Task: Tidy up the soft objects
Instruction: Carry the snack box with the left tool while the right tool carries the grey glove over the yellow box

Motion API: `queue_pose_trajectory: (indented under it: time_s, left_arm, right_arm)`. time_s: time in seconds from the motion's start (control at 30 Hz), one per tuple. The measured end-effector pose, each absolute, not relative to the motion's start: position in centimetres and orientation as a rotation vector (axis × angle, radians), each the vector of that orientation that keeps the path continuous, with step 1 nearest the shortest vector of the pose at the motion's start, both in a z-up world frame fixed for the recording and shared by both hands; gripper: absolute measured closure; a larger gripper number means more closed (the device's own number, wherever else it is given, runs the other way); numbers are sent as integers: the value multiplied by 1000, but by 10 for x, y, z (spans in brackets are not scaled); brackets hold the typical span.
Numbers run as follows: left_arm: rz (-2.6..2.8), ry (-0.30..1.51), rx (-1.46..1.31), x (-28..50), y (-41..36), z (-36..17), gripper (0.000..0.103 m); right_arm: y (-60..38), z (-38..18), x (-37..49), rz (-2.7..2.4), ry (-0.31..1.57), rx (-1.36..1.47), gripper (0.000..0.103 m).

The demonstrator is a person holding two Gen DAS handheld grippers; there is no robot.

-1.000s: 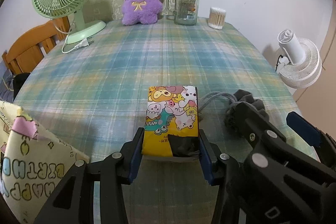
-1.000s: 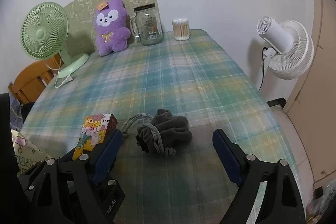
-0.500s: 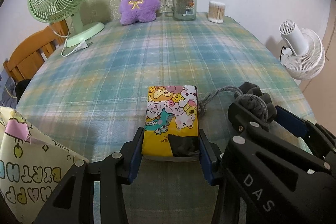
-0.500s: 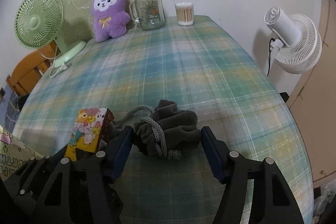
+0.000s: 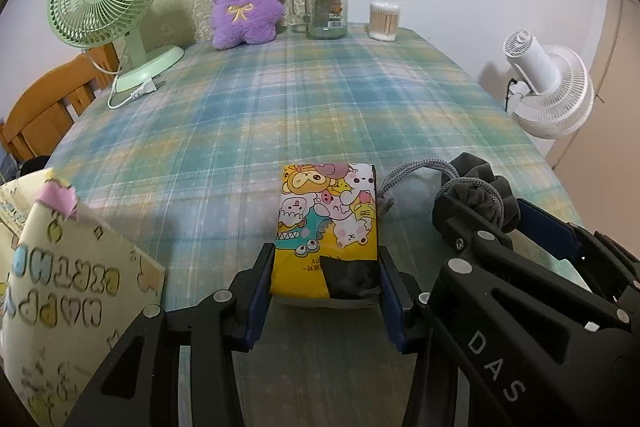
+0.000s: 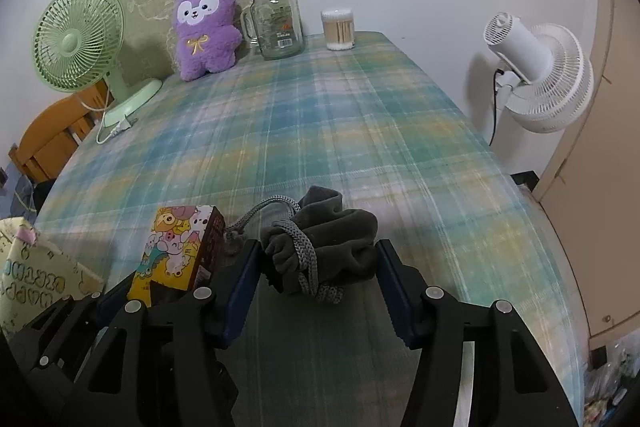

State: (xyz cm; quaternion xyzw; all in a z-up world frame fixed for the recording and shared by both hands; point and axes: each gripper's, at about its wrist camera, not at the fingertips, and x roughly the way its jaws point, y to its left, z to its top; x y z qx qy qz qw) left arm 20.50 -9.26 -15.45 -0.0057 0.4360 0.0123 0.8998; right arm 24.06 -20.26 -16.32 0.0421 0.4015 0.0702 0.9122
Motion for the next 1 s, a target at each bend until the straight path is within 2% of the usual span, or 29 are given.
queue_pose_trajectory:
  time_s: [1.0]
  left_arm:
    - [-55, 778, 25, 114, -104, -99, 54]
  right_arm:
    - [-218, -106, 129, 76, 690, 128, 44]
